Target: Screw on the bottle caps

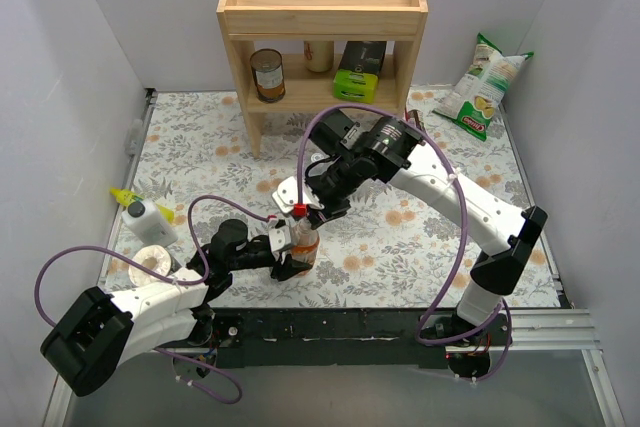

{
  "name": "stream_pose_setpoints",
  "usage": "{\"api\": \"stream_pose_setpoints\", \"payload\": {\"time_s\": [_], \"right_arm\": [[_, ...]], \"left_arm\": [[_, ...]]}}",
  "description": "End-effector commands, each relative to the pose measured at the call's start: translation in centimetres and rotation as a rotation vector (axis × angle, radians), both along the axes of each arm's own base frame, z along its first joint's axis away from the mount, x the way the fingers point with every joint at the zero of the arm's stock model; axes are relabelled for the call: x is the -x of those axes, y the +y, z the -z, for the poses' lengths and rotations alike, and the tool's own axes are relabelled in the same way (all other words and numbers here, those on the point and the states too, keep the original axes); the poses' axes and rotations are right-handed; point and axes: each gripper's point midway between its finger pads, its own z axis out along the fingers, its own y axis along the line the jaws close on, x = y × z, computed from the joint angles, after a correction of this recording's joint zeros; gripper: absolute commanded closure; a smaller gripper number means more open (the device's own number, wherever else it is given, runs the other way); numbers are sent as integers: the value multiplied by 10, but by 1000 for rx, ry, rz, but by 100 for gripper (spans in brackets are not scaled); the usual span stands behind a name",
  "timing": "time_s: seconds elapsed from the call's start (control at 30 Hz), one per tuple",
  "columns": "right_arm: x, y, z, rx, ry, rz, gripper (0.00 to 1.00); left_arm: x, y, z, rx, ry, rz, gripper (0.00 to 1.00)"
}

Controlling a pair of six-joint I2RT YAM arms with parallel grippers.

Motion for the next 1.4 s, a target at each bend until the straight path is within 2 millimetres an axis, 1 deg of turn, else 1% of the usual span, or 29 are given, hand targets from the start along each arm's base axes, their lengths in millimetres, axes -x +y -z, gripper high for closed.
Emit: {"api": "stream_pose_setpoints", "payload": {"time_s": [0.0, 0.53, 0.87, 0.9, 0.97, 1.1, 1.23, 1.37], "right_arm": [[4, 4, -8, -16, -13, -26, 79], [17, 0, 8, 38, -10, -51, 78], [15, -10, 29, 124, -54, -41, 78], [16, -11, 32, 133, -52, -42, 78], [15, -12, 36, 149, -47, -27, 78], [13, -15, 49, 215, -15, 35, 80], [8, -17, 58, 284, 19, 141, 81], [10, -18, 66, 351, 99, 277, 83]], "left_arm": [[-6, -6, -17, 22, -82, 19, 100], [-12, -5, -21, 19, -120, -8, 100], [-17, -3, -21, 11, -173, -25, 100], [-18, -3, -24, 20, -184, -29, 100], [-20, -2, -23, 23, -191, -42, 100], [-26, 0, -24, 29, -218, -79, 100], [-34, 4, -27, 31, -232, -129, 100], [-40, 7, -29, 35, -247, -171, 100]]}}
